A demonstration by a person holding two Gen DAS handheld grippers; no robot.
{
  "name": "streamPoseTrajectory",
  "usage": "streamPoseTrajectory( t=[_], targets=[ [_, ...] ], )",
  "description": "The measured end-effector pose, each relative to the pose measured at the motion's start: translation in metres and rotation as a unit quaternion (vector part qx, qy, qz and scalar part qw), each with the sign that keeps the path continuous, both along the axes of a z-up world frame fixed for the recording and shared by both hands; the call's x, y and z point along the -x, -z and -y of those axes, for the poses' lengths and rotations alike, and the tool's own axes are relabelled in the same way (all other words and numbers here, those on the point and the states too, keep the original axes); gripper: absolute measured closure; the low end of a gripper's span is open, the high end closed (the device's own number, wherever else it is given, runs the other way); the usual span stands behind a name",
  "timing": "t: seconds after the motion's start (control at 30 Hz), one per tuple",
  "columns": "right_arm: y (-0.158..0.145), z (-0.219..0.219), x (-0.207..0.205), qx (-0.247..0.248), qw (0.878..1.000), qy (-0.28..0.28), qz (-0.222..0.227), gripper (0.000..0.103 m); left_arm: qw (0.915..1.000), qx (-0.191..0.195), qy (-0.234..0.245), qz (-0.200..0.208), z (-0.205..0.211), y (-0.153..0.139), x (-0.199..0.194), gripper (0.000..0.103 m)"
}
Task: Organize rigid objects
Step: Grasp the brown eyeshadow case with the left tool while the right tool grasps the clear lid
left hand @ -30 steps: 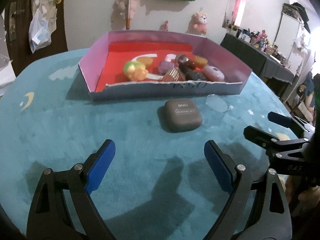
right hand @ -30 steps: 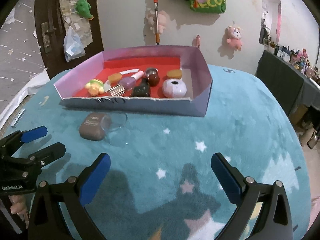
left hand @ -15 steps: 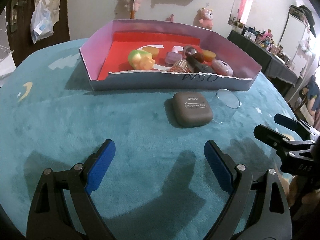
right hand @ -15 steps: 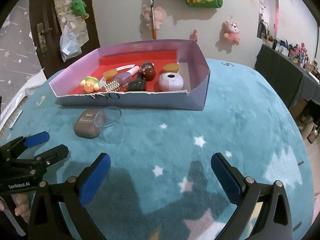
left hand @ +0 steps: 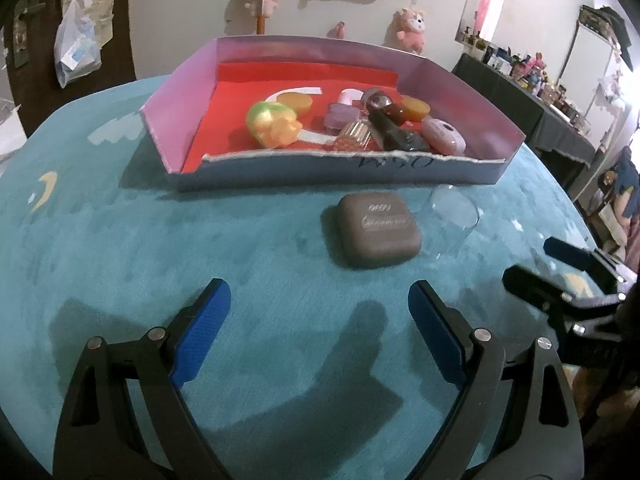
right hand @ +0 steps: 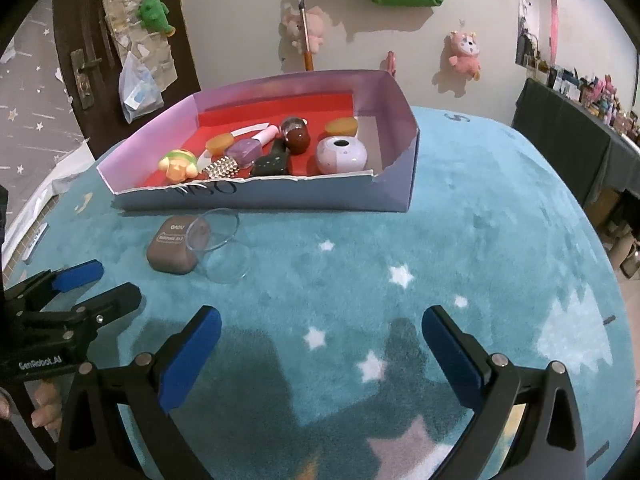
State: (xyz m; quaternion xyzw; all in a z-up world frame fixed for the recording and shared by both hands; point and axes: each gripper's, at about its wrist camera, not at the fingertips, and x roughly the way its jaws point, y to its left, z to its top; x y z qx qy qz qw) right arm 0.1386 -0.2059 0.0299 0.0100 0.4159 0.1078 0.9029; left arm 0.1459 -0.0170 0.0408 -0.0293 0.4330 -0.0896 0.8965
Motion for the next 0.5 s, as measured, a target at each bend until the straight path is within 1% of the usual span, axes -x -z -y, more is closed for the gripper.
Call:
streamPoseTrajectory(
  t=[0.17, 0.3, 0.4, 0.5],
  targets=[
    [0.001, 0.002, -0.006, -0.013, 1.0, -0.01, -0.017, 0.0, 0.9997, -0.01, 0.02, -0.007, 0.015, -0.005, -0.018, 0.012],
    [-0.001, 0.005, -0.01, -0.003, 1.0, -0.011, -0.017, 0.0, 0.9993, -0.011, 0.029, -0.02, 0.022, -0.002, -0.03, 0.012],
    [-0.002, 0.009, -0.015, -0.004, 1.0, -0.009, -0.021, 0.0, 0.9987, -0.013, 0.036, -0.035, 0.026, 0.001, -0.041, 0.012],
    [-0.003, 0.012, -0.021, -0.007, 1.0, -0.007, -0.024, 0.0, 0.9984, -0.022, 0.035, -0.039, 0.028, 0.003, -0.046, 0.012]
  ],
)
